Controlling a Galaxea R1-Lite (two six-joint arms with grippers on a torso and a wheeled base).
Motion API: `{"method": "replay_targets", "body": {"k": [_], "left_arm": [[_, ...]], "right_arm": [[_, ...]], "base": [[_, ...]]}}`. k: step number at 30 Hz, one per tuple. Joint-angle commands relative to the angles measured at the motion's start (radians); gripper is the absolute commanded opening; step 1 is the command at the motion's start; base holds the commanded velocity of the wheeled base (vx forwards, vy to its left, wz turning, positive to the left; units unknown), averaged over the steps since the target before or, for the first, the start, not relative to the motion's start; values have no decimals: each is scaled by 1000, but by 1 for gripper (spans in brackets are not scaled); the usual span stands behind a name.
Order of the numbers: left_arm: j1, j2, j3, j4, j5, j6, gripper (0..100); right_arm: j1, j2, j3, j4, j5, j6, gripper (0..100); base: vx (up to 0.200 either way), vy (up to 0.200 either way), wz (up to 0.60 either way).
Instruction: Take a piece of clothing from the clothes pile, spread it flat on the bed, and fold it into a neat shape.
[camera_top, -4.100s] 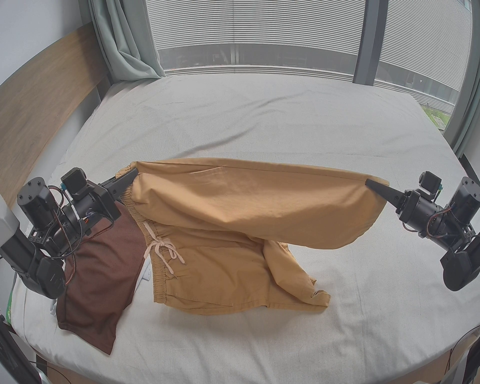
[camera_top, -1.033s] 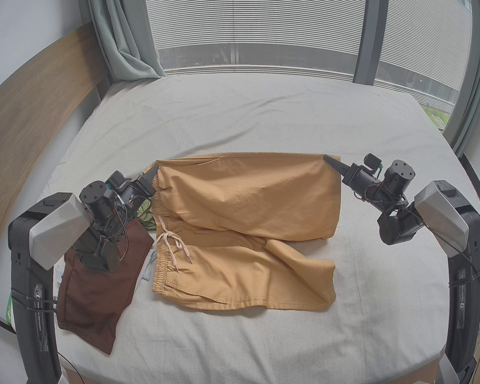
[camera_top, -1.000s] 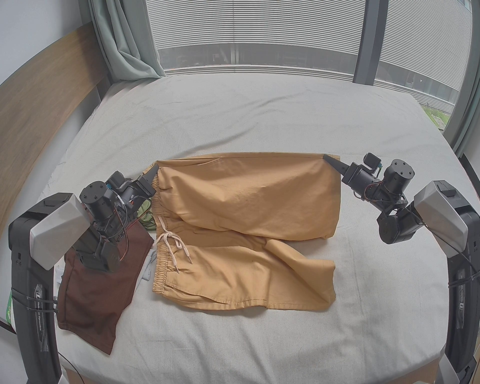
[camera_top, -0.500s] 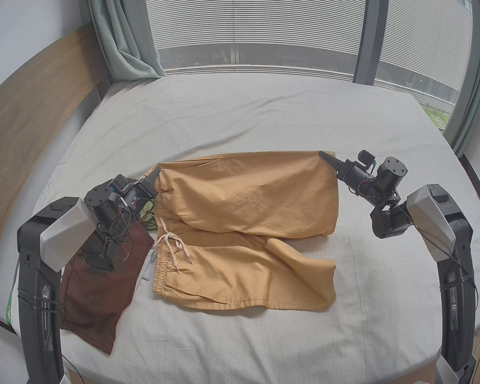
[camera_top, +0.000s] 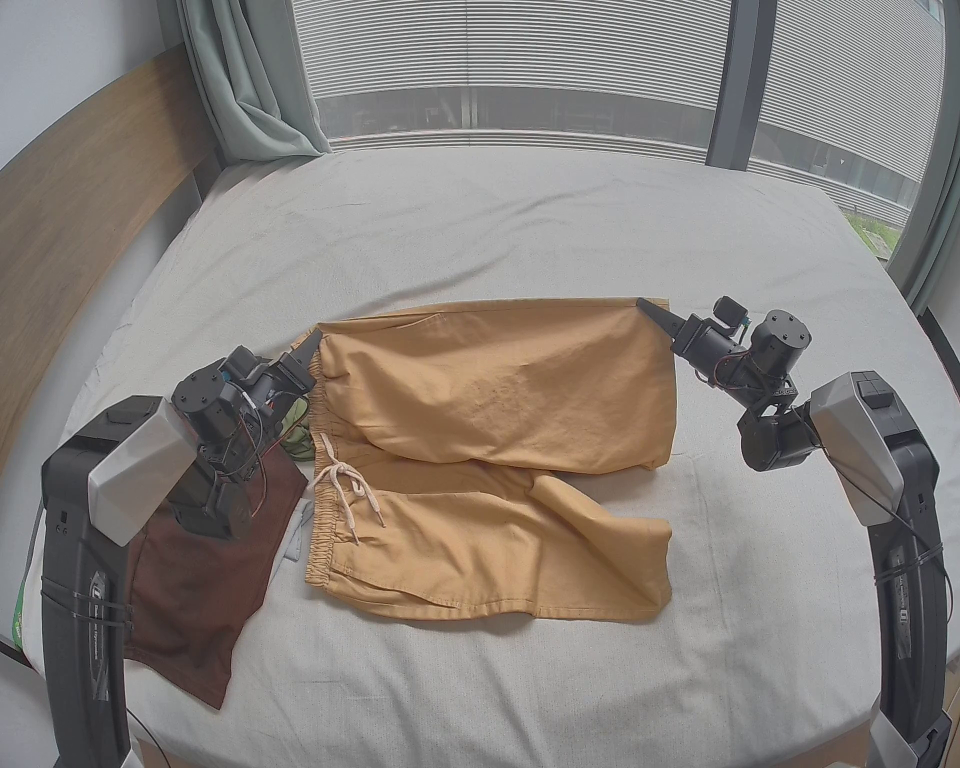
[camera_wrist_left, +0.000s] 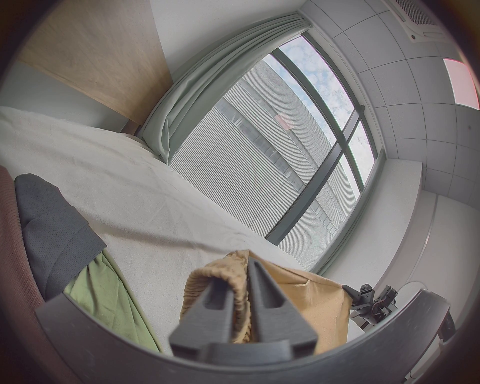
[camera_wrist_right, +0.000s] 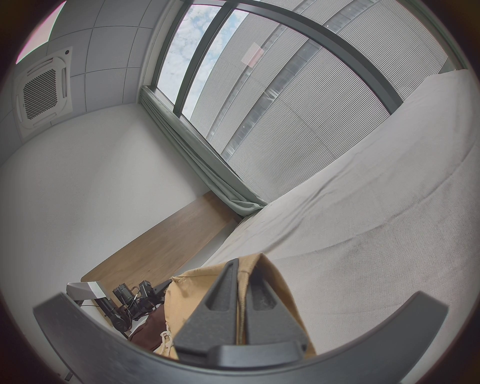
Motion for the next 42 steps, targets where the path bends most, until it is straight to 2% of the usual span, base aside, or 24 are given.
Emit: {"method": "replay_targets", "body": {"k": [1, 6, 11, 17, 23, 29, 34, 42], "left_arm": [[2, 4, -9, 1, -3, -6, 100], [-5, 11, -6, 6, -18, -35, 100], [-5, 10, 9, 70, -15, -45, 100], [-5, -19, 80, 72, -9, -45, 100], [-8, -137, 251, 58, -19, -37, 100], [-6, -197, 356, 37, -44, -35, 100], [-6, -277, 503, 6, -65, -15, 100], [-5, -364, 609, 6, -85, -12, 100]], "right_arm": [[2, 7, -15, 6, 0, 0, 100], [0, 18, -68, 27, -57, 0, 100], [-3, 13, -34, 15, -63, -2, 100], [6, -77, 148, -36, -61, -5, 100], [29, -183, 387, -151, -61, -7, 100], [42, -238, 521, -209, -61, -7, 100], [57, -292, 679, -281, -61, -7, 100], [74, -361, 834, -316, -63, -10, 100]], "base": [[0, 0, 0], [0, 0, 0], [0, 0, 0], [0, 0, 0], [0, 0, 0], [0, 0, 0], [0, 0, 0], [0, 0, 0]]}}
